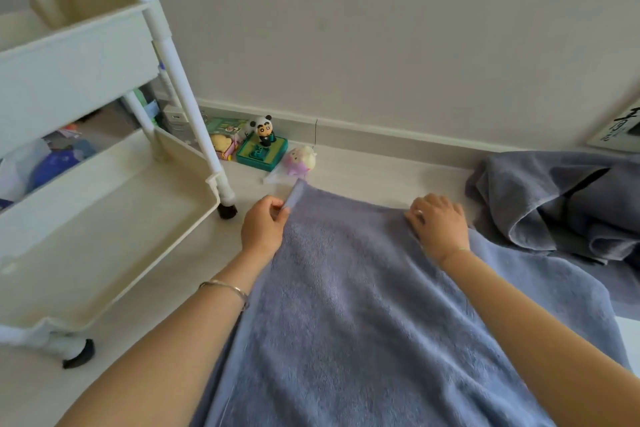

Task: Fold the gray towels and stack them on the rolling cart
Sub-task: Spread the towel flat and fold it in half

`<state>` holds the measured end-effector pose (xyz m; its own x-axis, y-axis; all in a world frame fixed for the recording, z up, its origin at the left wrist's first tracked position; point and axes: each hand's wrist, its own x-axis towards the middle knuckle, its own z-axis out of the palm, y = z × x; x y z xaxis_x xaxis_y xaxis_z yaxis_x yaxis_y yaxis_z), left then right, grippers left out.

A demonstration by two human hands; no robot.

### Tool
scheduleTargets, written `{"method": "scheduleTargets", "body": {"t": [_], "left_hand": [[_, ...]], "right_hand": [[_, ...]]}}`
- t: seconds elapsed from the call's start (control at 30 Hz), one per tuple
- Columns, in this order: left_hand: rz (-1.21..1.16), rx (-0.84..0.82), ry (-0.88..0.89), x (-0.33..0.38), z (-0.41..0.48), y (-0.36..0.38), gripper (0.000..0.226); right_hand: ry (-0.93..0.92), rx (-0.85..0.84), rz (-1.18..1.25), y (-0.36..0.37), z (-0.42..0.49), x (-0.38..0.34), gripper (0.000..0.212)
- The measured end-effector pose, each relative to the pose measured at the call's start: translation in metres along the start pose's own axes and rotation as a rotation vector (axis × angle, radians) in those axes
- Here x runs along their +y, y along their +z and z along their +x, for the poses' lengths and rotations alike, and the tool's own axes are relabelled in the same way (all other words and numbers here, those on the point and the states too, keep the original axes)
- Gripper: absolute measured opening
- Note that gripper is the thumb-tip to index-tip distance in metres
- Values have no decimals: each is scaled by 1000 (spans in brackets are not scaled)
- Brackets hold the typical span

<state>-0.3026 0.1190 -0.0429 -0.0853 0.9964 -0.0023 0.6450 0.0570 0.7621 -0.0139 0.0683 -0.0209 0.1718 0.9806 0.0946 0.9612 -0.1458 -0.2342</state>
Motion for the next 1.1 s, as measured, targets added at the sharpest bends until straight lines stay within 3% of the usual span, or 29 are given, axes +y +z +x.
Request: {"method": "scheduleTargets", "body": {"t": [0.1, 0.2, 0.33, 0.43, 0.53, 0.67, 0.77, 0.97, 1.1], "left_hand": [[59, -3, 6, -2, -1, -4, 24], [159, -56, 77, -4, -28, -21, 38], [193, -98, 78, -34, -91, -50, 37], [218, -45, 154, -55, -138, -69, 43], [233, -12, 205, -70, -178, -81, 35], [157, -50, 99, -79, -209, -88, 34], [154, -76, 44, -78, -216, -93, 29], [131, -186, -82, -70, -228, -100, 23], [165, -163, -25, -64, -242, -105, 12]], "right_hand": [[71, 25, 38, 13, -15, -21, 25], [-71, 140, 200, 12, -62, -66, 27], [-188, 45, 283, 30, -136, -118, 41], [-164, 0, 334, 47, -176, -141, 42], [-156, -32, 402, 52, -204, -156, 46], [-276, -75, 352, 57, -230, -164, 50], [-341, -112, 179, 62, -239, -164, 53], [-308, -149, 127, 57, -238, -166, 51], [-303, -148, 124, 52, -241, -165, 52]]}}
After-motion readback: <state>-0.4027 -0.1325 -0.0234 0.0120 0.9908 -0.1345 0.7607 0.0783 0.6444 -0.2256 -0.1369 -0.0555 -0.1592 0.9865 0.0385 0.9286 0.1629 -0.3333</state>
